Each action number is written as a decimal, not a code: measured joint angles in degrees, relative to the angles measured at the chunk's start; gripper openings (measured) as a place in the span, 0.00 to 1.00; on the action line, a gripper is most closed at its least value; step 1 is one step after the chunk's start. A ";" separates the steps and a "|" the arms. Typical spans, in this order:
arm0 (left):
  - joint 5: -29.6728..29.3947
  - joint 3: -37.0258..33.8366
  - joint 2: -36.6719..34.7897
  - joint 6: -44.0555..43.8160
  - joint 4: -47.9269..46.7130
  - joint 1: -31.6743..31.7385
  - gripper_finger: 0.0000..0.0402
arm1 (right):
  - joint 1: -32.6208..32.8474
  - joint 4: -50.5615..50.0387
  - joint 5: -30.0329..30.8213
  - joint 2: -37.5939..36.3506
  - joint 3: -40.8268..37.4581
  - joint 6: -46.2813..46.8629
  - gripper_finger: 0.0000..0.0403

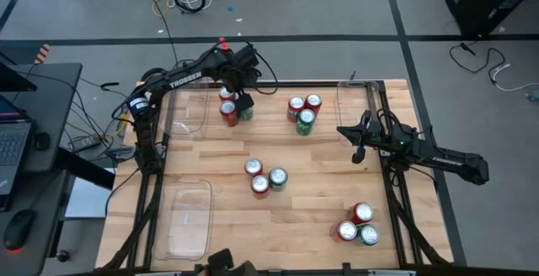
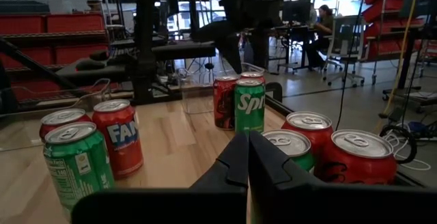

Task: Sort soda cans
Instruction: Put the top left green soda can into the top left transparent bin

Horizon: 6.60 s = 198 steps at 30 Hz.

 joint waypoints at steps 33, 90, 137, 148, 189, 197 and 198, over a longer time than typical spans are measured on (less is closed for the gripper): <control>4.65 0.19 5.08 1.20 -1.26 1.40 0.87 | 0.02 0.00 -0.02 0.00 0.00 -0.01 0.00; 3.06 0.74 9.53 0.63 -1.91 0.60 0.84 | 0.00 0.02 -0.01 -0.02 0.00 -0.02 0.00; -0.16 30.67 -0.19 -3.91 -18.40 3.46 0.74 | 0.00 0.00 -0.02 -0.02 0.00 -0.02 0.00; -3.68 30.62 -6.65 -13.14 -23.33 10.86 0.74 | 0.01 0.01 -0.02 -0.01 0.00 -0.02 0.00; -7.53 -19.85 -13.65 -14.09 -3.47 29.93 0.74 | 0.01 0.02 -0.02 -0.02 0.00 0.00 0.00; -3.60 -19.87 -13.22 -15.57 -2.30 29.37 0.74 | 0.00 0.00 -0.02 -0.02 0.00 -0.02 0.00; -2.61 -19.87 -13.22 -15.73 -1.97 29.15 0.74 | 0.02 0.00 -0.02 -0.02 0.00 -0.02 0.00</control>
